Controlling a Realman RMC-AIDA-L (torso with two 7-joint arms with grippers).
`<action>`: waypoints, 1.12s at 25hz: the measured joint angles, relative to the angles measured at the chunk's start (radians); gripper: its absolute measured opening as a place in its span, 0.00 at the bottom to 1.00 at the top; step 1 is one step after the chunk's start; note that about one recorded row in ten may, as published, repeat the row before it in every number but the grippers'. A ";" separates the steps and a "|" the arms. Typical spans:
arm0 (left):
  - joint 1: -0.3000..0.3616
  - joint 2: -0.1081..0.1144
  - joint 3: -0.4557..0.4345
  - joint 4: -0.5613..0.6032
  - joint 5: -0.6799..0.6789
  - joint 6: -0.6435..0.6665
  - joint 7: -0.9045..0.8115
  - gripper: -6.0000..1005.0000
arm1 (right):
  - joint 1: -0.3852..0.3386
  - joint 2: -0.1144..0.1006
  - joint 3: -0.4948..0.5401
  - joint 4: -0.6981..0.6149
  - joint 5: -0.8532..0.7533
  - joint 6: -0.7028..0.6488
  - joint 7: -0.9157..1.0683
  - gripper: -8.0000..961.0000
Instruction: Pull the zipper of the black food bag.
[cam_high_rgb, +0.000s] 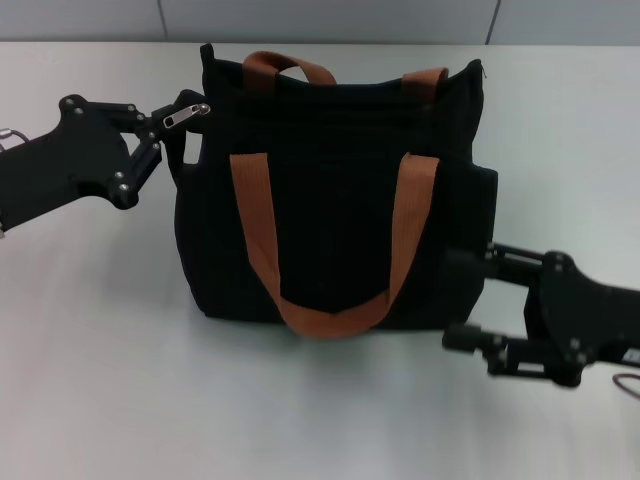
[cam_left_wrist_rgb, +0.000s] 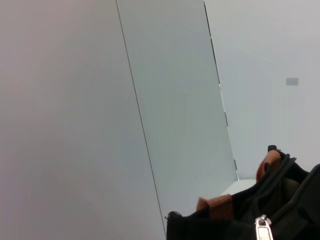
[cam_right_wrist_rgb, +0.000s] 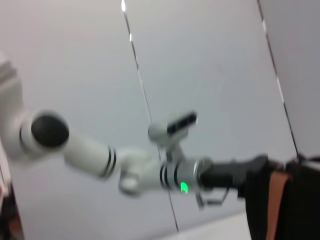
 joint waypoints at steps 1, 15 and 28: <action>0.001 -0.002 0.000 0.002 0.000 0.000 0.002 0.03 | 0.009 0.000 0.016 0.001 0.000 -0.006 0.038 0.78; 0.028 -0.016 0.002 0.008 -0.061 0.012 0.049 0.03 | 0.214 -0.006 0.068 0.000 0.170 0.043 0.722 0.78; 0.035 -0.019 0.002 0.008 -0.065 0.023 0.055 0.03 | 0.412 -0.004 -0.098 -0.028 0.162 0.239 1.043 0.78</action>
